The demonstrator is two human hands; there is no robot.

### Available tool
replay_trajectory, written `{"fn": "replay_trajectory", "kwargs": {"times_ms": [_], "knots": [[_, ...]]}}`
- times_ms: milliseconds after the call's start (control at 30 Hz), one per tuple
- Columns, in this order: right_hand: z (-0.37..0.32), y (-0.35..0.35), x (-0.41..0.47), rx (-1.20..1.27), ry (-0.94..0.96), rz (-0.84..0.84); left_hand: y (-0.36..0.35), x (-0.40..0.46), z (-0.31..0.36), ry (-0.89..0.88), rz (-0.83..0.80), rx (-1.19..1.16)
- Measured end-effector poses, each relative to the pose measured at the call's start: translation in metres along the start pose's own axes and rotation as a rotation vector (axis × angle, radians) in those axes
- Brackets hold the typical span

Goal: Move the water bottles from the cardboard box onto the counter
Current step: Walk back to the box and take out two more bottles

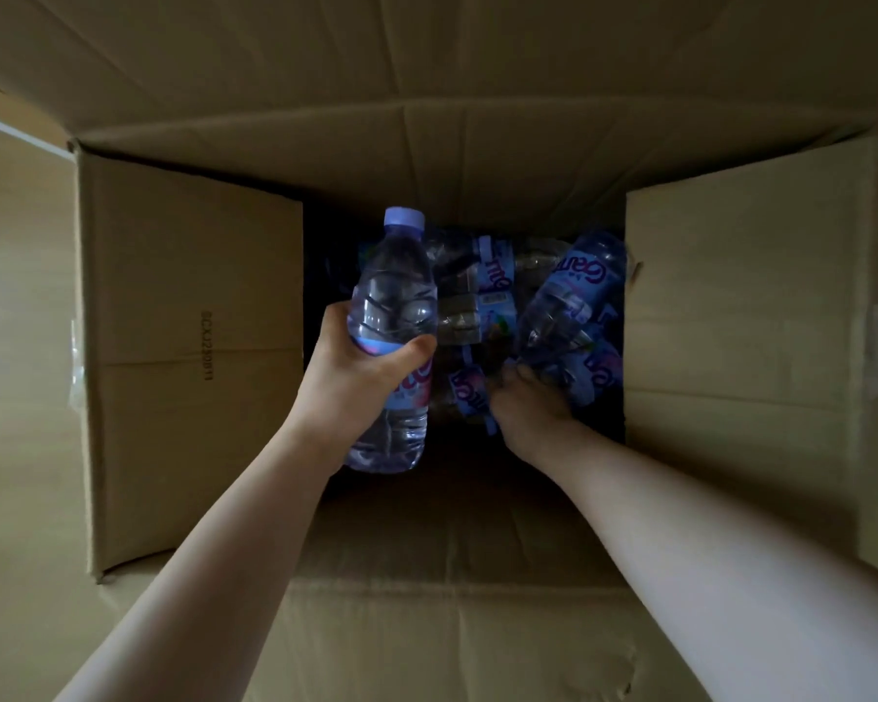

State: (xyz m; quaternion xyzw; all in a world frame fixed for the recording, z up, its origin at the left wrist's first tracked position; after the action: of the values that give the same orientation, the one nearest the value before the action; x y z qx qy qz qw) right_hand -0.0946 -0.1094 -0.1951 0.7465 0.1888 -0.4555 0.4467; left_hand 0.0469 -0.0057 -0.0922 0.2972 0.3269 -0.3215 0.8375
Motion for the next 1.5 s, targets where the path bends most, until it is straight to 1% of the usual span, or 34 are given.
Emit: {"fn": "replay_trajectory", "kwargs": {"times_ms": [33, 100, 133, 167, 200, 300, 467, 533, 600, 700, 767, 833, 867, 1000, 1133, 1200, 1267, 1367, 1433, 1500], "knots": [[-0.001, -0.002, 0.005, -0.095, 0.034, 0.050, -0.001, 0.003, -0.002, -0.002, -0.003, -0.001], [0.000, -0.001, 0.014, -0.228, 0.076, 0.209, -0.003, 0.009, -0.003, -0.009, -0.012, 0.007], [0.000, 0.003, 0.018, -0.275, 0.065, 0.272, -0.004, 0.010, -0.003, -0.015, -0.015, 0.011], [0.002, 0.006, 0.024, -0.326, 0.027, 0.296, -0.005, 0.012, -0.003, -0.021, -0.018, 0.012], [0.005, 0.012, 0.029, -0.376, -0.034, 0.276, -0.006, 0.014, -0.003, -0.023, -0.020, 0.011], [0.023, 0.032, 0.042, -0.457, -0.222, 0.126, -0.009, 0.015, 0.000, -0.019, -0.038, 0.003], [0.065, 0.064, 0.067, -0.482, -0.384, 0.020, -0.018, 0.021, 0.000, -0.015, -0.054, -0.042], [0.071, 0.067, 0.073, -0.510, -0.400, -0.037, -0.022, 0.023, -0.001, 0.001, -0.051, -0.076], [0.071, 0.066, 0.078, -0.522, -0.377, -0.074, -0.027, 0.024, -0.002, 0.019, -0.061, -0.109], [0.069, 0.070, 0.080, -0.556, -0.303, -0.071, -0.029, 0.021, -0.001, 0.036, -0.063, -0.118], [0.063, 0.071, 0.074, -0.518, -0.258, -0.037, -0.028, 0.017, 0.002, 0.047, -0.060, -0.135], [0.050, 0.066, 0.064, -0.387, -0.216, 0.023, -0.025, 0.010, 0.006, 0.064, -0.052, -0.142], [0.040, 0.062, 0.060, -0.256, -0.211, 0.051, -0.022, 0.007, 0.008, 0.066, -0.051, -0.136], [0.002, 0.054, 0.038, 0.517, -0.245, 0.100, -0.006, -0.005, 0.019, 0.046, -0.041, -0.105], [-0.022, 0.049, -0.006, 1.112, -0.223, 0.108, 0.014, -0.019, 0.033, 0.059, 0.012, -0.121], [-0.029, 0.052, -0.035, 1.384, -0.163, 0.084, 0.026, -0.030, 0.038, 0.066, 0.027, -0.143], [-0.032, 0.060, -0.065, 1.492, -0.104, 0.034, 0.037, -0.046, 0.042, 0.051, 0.046, -0.145], [-0.037, 0.082, -0.105, 1.478, -0.116, 0.022, 0.054, -0.073, 0.044, 0.073, 0.105, -0.167], [-0.042, 0.099, -0.132, 1.439, -0.141, 0.099, 0.065, -0.094, 0.046, 0.115, 0.128, -0.188], [-0.049, 0.118, -0.161, 1.420, -0.124, 0.194, 0.076, -0.117, 0.048, 0.140, 0.154, -0.223]]}}
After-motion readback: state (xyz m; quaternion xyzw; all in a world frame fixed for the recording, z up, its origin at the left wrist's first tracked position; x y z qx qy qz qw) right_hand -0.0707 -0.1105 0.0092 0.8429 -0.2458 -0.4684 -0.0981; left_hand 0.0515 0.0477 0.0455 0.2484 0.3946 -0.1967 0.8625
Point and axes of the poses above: each hand's wrist, its own x-axis towards the middle knuckle, its own y-axis out of the back of the hand, z = x × y, the point moved 1 cm from there along x, towards the middle knuckle, and after that the axes turned 4 degrees about x, right-handed, at the moved point
